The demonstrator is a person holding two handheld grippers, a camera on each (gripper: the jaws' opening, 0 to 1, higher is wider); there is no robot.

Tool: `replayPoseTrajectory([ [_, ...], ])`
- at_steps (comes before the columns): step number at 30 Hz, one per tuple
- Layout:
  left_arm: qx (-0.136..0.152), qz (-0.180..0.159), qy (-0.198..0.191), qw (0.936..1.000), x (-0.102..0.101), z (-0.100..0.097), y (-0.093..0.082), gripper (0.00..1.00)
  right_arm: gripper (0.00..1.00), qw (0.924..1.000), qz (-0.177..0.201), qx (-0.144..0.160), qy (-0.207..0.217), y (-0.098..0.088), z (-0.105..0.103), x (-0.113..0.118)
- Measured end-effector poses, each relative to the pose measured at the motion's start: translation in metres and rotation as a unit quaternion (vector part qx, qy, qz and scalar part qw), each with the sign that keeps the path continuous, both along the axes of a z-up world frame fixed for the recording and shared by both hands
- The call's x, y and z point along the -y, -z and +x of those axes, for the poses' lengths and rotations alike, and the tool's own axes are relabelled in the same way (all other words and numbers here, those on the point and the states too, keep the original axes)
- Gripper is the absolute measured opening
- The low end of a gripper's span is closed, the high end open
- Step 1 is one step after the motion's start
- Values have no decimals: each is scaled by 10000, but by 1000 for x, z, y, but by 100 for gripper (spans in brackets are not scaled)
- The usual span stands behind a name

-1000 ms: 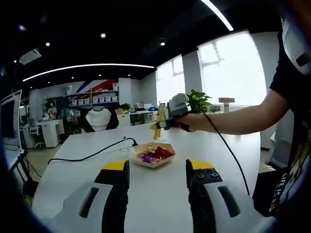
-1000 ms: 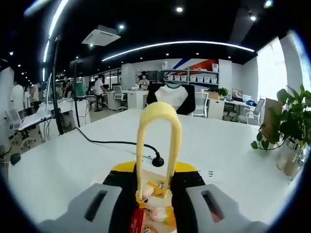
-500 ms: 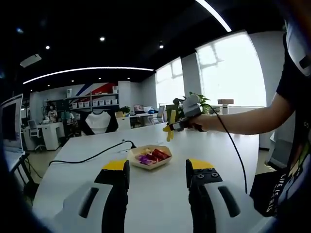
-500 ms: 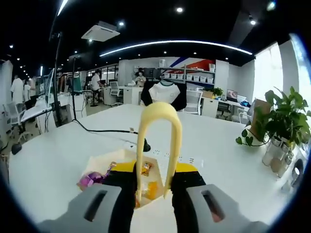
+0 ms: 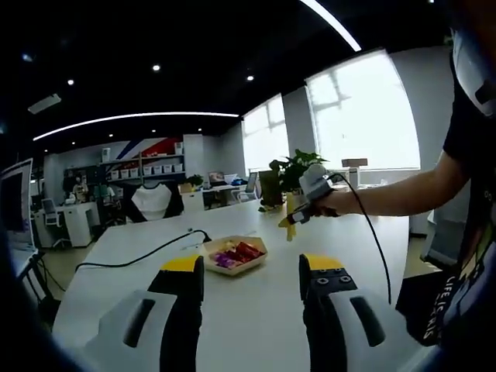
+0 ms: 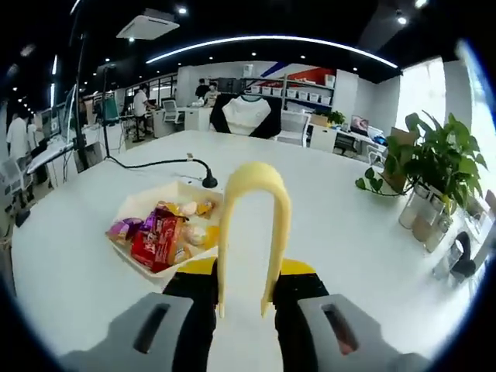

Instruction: Place the target food into the container with the food tongs after gripping and lifting it, then release it inside without dropping or visibly crushing the food.

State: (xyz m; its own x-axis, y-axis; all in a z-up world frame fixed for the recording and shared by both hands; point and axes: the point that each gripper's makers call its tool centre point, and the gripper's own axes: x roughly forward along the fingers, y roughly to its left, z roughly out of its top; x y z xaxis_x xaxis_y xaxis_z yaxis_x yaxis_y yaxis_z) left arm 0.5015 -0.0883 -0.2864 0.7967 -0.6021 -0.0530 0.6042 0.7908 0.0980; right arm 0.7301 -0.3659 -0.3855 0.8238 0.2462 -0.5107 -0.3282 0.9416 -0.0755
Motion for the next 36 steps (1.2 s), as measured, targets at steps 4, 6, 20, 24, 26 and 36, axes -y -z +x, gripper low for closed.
replayPoseTrajectory([
  [4, 125, 20, -1, 9999, -1, 1, -2, 54, 24, 9993, -14, -383, 43, 6, 2, 3],
  [6, 373, 24, -39, 9993, -2, 0, -8, 54, 24, 9986, -29, -526, 66, 10, 3, 4],
  [20, 215, 10, -154, 9997, -11, 6, -4, 56, 24, 9850, -362, -1660, 300, 38, 15, 9],
  [24, 184, 8, -198, 9996, -14, 9, -2, 56, 24, 9799, -456, -1901, 394, 49, 23, 12],
  [26, 146, 9, -211, 9997, -14, 9, -2, 56, 24, 9784, -400, -1973, 460, 53, 34, 14],
  [36, 188, 46, -240, 9995, -16, 8, -7, 56, 24, 9770, -388, -1744, 1164, 52, 57, 26],
])
